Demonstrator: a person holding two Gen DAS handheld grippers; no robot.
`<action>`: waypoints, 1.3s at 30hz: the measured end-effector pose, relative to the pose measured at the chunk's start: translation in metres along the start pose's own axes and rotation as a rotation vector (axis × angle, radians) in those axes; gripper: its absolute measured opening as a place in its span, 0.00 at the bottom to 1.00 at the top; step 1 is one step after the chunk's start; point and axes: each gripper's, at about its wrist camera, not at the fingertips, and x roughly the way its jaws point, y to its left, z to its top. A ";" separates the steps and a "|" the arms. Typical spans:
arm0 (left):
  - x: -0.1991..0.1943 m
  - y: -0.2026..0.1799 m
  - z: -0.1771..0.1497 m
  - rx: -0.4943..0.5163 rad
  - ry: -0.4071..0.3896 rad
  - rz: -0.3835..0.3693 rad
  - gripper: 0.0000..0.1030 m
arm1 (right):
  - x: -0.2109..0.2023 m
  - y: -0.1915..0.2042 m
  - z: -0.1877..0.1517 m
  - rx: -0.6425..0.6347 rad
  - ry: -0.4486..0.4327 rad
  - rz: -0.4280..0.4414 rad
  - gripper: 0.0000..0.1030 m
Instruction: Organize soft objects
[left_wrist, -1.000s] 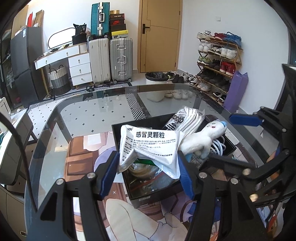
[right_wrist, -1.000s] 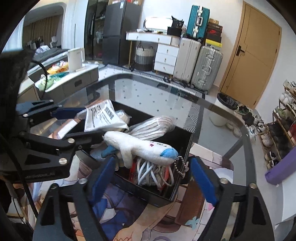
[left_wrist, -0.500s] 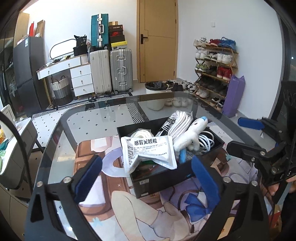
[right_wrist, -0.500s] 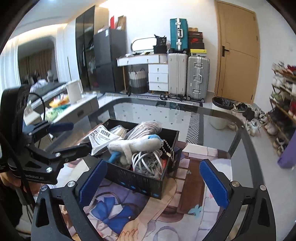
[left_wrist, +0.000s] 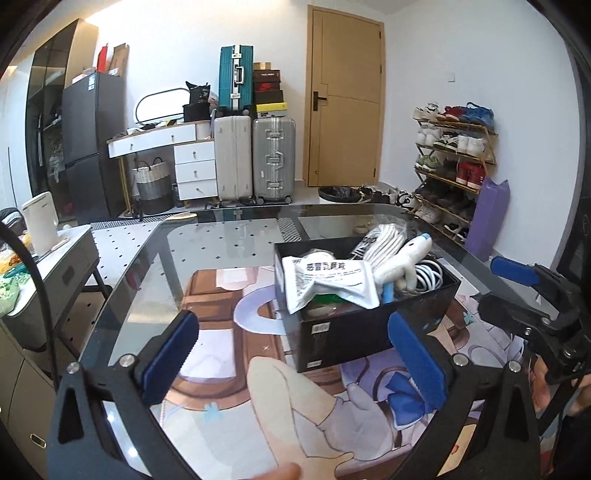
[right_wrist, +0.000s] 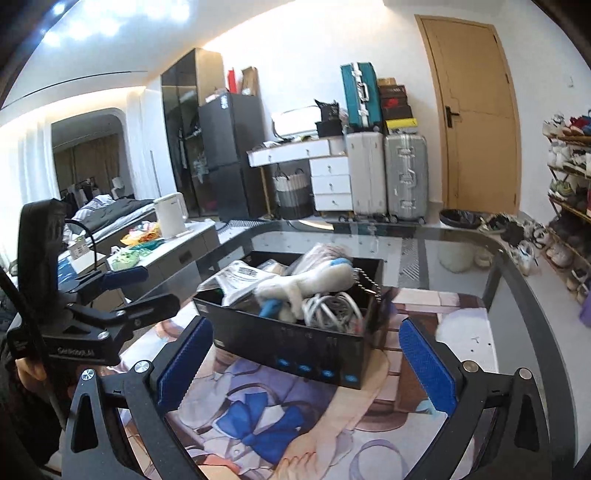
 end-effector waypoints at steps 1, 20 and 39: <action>0.000 0.002 -0.002 0.000 -0.004 0.006 1.00 | -0.001 0.002 -0.001 -0.004 -0.007 0.000 0.99; 0.000 0.010 -0.017 -0.002 -0.041 0.011 1.00 | 0.003 0.014 -0.010 -0.045 -0.009 -0.031 0.99; -0.005 0.002 -0.016 0.013 -0.079 -0.009 1.00 | -0.001 0.008 -0.010 -0.031 -0.022 -0.037 0.99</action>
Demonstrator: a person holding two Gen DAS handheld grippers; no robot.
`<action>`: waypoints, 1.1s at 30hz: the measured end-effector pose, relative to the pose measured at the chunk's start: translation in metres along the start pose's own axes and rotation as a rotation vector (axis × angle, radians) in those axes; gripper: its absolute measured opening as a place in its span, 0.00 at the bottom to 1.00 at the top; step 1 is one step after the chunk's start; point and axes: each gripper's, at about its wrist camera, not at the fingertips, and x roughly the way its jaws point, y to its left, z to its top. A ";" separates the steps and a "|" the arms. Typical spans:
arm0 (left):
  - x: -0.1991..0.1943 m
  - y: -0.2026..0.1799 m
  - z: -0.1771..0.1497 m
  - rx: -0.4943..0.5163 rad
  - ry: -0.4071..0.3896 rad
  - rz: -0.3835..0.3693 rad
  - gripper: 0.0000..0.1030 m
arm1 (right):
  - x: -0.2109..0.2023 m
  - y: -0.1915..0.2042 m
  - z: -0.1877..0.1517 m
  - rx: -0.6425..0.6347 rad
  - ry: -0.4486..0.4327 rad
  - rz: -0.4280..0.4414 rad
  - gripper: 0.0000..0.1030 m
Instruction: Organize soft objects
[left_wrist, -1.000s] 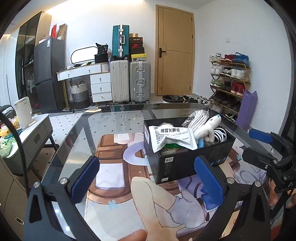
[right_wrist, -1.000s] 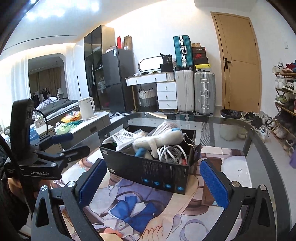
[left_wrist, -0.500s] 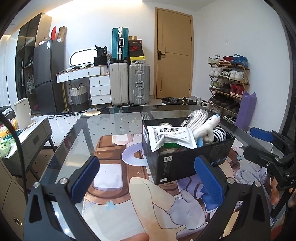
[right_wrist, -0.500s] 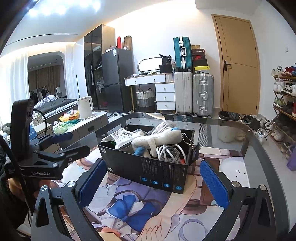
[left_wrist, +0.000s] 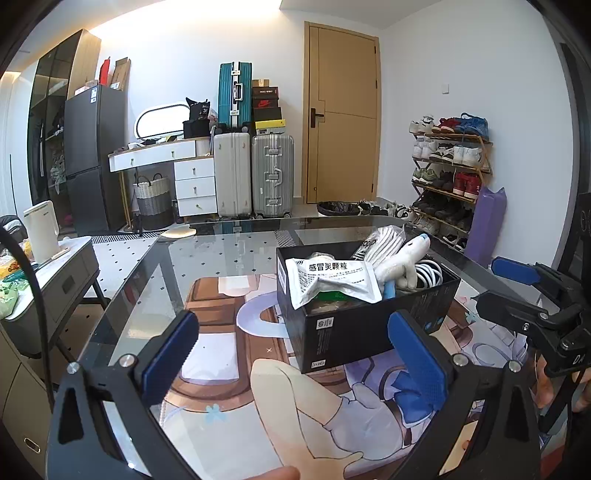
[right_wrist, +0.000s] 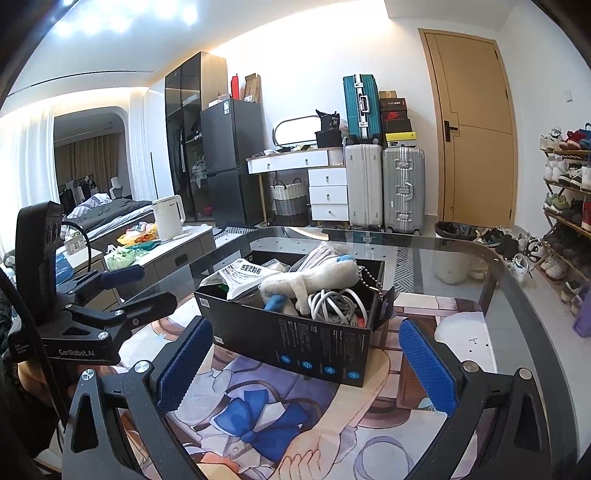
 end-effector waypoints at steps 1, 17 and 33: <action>0.000 0.000 0.000 0.000 -0.001 -0.001 1.00 | 0.000 0.000 0.000 0.001 -0.001 0.000 0.99; -0.001 -0.001 0.001 -0.001 -0.007 -0.008 1.00 | -0.002 -0.002 0.000 -0.002 -0.004 -0.003 0.99; -0.001 -0.002 0.001 -0.004 -0.010 -0.009 1.00 | -0.003 -0.004 0.000 -0.003 -0.007 -0.005 0.99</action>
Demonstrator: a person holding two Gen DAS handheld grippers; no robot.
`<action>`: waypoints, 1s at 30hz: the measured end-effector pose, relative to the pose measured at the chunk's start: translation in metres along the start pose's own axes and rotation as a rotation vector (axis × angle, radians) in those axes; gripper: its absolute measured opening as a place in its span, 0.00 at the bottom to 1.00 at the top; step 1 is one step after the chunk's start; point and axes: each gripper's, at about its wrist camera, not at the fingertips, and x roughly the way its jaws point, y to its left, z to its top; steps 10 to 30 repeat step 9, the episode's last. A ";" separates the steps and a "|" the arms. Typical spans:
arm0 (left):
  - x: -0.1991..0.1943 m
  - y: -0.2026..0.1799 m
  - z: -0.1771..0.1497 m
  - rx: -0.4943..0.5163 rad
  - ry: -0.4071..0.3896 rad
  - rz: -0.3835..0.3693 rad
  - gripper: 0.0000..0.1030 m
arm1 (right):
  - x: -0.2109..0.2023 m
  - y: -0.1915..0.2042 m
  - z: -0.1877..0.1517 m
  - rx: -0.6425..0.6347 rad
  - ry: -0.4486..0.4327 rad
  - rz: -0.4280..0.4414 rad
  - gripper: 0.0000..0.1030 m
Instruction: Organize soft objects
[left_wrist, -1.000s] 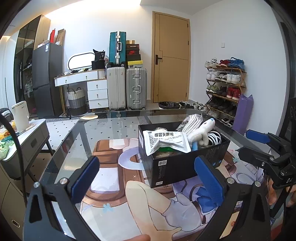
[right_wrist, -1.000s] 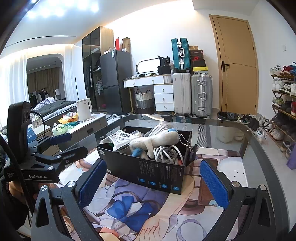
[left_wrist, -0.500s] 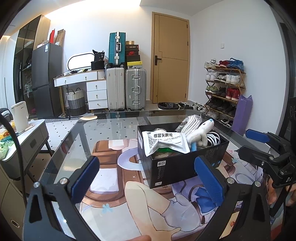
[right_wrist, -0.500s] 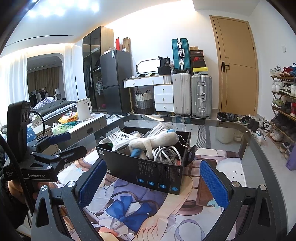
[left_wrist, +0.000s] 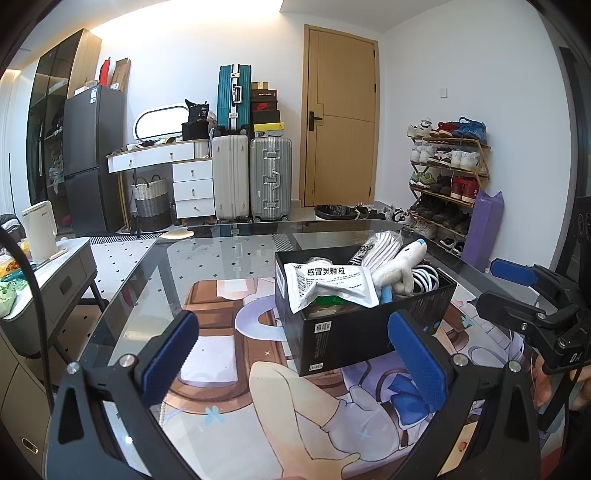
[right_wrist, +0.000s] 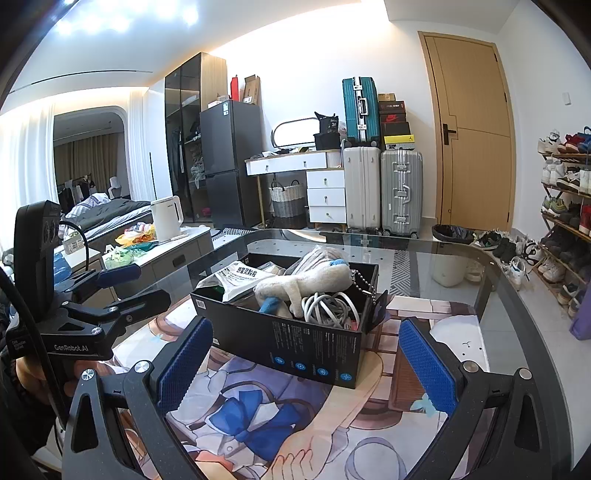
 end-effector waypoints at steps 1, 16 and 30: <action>0.000 0.000 0.000 0.000 0.000 0.000 1.00 | 0.000 0.000 0.000 0.000 0.000 0.000 0.99; -0.001 -0.001 0.000 0.000 -0.002 -0.008 1.00 | 0.000 -0.001 0.000 0.001 0.001 -0.001 0.99; -0.001 -0.001 0.000 0.000 -0.002 -0.008 1.00 | 0.000 -0.001 0.000 0.001 0.001 -0.001 0.99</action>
